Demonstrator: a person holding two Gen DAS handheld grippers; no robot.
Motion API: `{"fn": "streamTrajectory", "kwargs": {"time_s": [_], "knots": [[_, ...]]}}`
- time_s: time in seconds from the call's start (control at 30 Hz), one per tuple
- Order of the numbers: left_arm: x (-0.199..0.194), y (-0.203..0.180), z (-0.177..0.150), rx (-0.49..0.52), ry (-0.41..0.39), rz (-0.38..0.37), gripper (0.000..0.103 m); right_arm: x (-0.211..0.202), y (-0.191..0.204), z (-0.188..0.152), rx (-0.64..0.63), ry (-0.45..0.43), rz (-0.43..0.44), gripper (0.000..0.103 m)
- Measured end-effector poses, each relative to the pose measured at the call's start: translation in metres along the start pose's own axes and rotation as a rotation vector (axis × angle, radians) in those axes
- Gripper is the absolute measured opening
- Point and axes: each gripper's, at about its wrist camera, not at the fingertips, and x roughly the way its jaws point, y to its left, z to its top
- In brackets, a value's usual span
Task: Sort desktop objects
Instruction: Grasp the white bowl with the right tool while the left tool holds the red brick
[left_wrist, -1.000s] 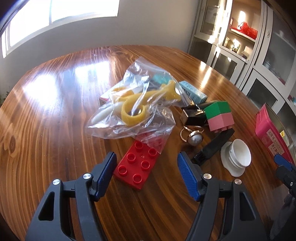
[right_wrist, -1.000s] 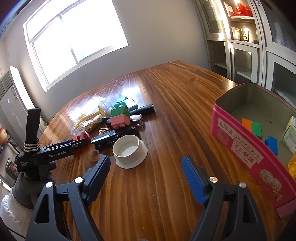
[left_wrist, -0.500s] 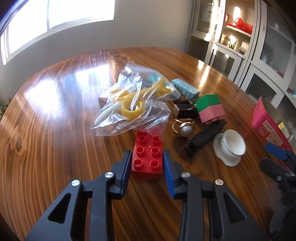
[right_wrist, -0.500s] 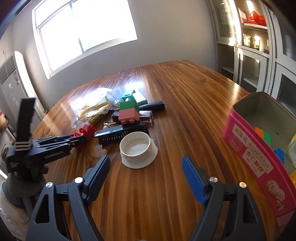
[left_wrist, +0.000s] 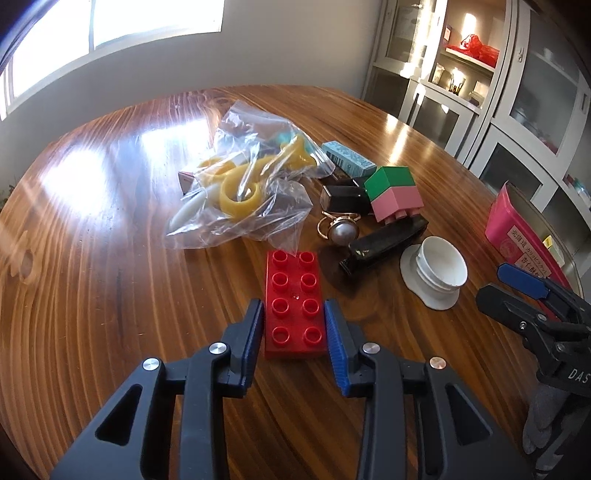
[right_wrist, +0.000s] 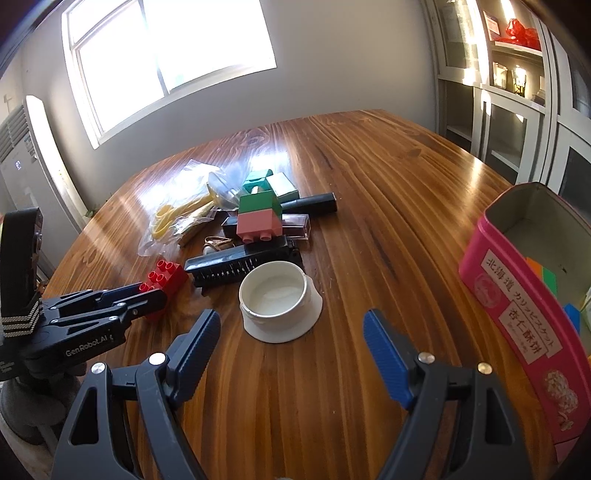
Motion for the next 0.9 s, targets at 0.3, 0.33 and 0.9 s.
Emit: {"fn": "streamTrajectory", "kwargs": {"time_s": [0.3,0.33,0.9], "knots": [[0.012,-0.004,0.012,0.01,-0.013,0.038,0.043,0.012,0.01,0.008,-0.025,0.015,0.002,0.083],[0.011,-0.005,0.011,0.014,-0.014,0.04,0.041,0.014,0.011,0.01,-0.026,0.017,-0.001,0.083],[-0.025,-0.016,0.003,0.041,-0.104,0.027,0.035,0.048,0.022,0.016,-0.076,0.092,-0.044,0.06]]}}
